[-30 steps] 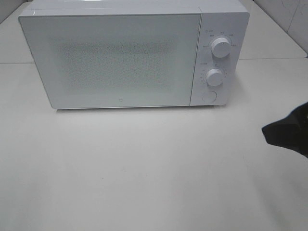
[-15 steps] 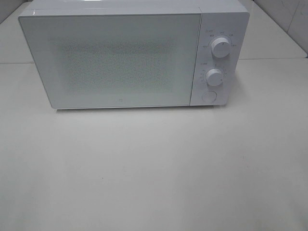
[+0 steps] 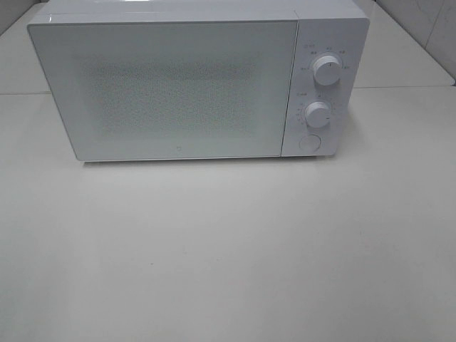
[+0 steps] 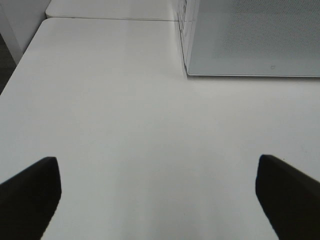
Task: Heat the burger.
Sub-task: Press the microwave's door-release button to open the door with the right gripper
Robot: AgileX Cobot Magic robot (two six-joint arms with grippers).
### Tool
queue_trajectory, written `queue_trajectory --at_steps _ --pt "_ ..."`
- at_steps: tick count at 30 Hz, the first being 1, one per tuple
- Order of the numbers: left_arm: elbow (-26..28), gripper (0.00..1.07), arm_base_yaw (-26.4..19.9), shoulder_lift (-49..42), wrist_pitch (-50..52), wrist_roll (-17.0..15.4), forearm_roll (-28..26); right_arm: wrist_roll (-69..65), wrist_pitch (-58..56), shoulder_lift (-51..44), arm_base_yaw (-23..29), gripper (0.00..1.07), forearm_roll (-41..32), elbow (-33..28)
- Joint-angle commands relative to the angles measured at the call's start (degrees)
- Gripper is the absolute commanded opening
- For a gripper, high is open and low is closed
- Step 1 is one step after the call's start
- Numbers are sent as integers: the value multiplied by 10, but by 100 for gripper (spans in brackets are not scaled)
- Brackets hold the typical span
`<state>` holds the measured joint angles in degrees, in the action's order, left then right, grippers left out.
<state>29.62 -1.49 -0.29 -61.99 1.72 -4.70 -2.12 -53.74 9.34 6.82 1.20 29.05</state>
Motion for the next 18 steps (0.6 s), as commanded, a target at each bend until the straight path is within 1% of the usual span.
queue_trajectory --at_steps 1,8,12,18 --pt "0 98 -1 -9 6 1 -5 -1 -12 -32 -15 76 3 -9" --pt "0 98 -1 -9 6 1 -5 -1 -12 -69 -30 76 5 -9" --pt "0 98 -1 -9 6 1 -5 -1 -12 -110 -42 76 5 -9" --pt "0 98 -1 -7 6 1 -5 2 -12 -113 -44 76 4 -9"
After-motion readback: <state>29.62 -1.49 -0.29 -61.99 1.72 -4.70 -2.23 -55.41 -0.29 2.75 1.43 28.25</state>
